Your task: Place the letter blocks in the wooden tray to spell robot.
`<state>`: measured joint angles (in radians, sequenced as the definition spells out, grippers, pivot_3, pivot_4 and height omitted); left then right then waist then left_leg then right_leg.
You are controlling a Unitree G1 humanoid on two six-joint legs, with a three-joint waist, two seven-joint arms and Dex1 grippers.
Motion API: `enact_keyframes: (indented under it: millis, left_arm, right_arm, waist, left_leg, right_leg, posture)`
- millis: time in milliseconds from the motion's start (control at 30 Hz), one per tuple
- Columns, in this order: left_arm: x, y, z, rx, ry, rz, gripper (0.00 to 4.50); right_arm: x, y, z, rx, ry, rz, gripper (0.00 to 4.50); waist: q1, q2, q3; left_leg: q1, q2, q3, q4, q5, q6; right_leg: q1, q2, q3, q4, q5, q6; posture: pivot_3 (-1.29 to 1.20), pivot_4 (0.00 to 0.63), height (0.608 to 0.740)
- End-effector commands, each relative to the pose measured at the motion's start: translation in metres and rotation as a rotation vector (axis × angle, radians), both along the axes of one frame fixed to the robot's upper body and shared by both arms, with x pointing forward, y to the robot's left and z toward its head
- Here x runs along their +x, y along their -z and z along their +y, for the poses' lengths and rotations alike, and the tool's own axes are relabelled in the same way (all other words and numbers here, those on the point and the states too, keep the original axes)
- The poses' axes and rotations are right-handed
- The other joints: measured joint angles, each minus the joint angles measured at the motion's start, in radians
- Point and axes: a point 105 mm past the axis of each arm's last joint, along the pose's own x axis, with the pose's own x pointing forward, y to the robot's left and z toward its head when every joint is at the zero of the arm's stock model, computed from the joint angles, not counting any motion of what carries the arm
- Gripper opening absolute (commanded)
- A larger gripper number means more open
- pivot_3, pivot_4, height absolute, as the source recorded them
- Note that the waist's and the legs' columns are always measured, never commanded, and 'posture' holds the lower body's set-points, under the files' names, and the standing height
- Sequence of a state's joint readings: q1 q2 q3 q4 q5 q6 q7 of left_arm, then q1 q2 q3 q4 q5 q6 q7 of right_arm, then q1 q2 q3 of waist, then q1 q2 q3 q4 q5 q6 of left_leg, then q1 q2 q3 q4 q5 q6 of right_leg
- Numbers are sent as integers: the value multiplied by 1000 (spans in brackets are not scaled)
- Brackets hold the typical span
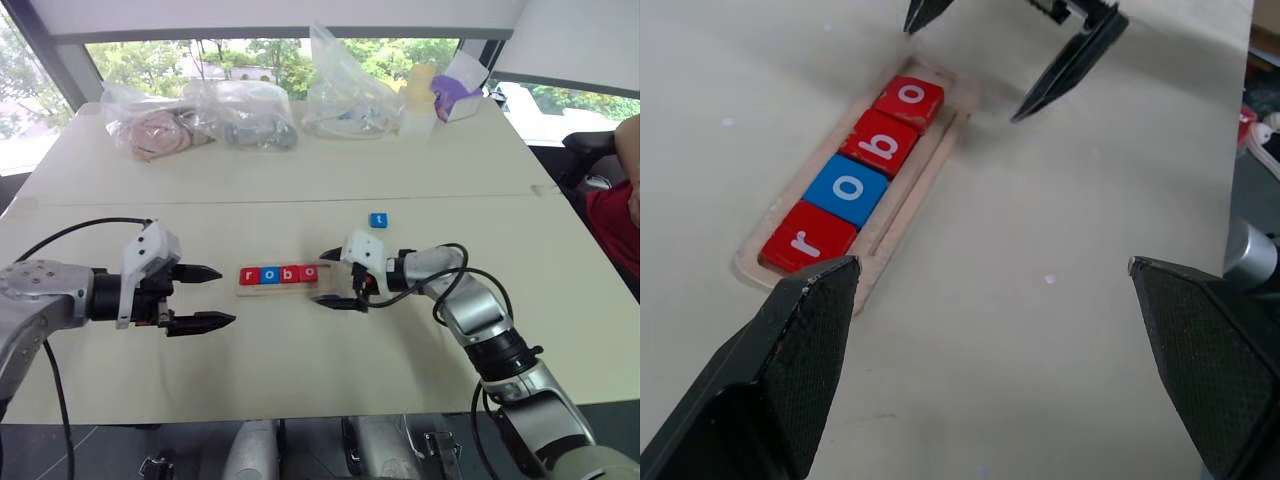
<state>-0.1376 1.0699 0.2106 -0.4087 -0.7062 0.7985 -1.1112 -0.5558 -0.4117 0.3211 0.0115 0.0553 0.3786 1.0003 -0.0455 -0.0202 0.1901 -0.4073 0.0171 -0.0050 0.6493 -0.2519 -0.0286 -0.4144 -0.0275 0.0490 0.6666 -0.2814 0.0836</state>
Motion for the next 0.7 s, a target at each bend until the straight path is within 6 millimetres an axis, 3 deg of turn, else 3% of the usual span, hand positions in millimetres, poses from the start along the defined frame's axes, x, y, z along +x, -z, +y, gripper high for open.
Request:
enact_keyframes:
  millis: [33, 467, 700]
  left_arm:
    - [2, -7, 0, 8, 10, -24, 4500]
    - [0, 0, 2, 17, 0, -14, 4500]
    - [-1, 1, 2, 16, -6, -10, 4500]
  right_arm:
    - [8, -5, 3, 17, 26, -69, 4478]
    - [33, -3, -3, -7, 98, -113, 4478]
    - [36, -1, 0, 1, 100, -109, 4478]
  waist:
    - [1, 0, 0]
    - [1, 0, 0]
    - [1, 0, 0]
  left_leg:
    - [0, 0, 0, 0, 0, 0]
    - [0, 0, 0, 0, 0, 0]
    - [0, 0, 0, 0, 0, 0]
  right_leg:
    - [0, 0, 0, 0, 0, 0]
    - [0, 0, 0, 0, 0, 0]
    - [0, -1, 0, 0, 0, 0]
  posture:
    - [0, 150, 735]
    - [0, 150, 735]
    - [0, 150, 735]
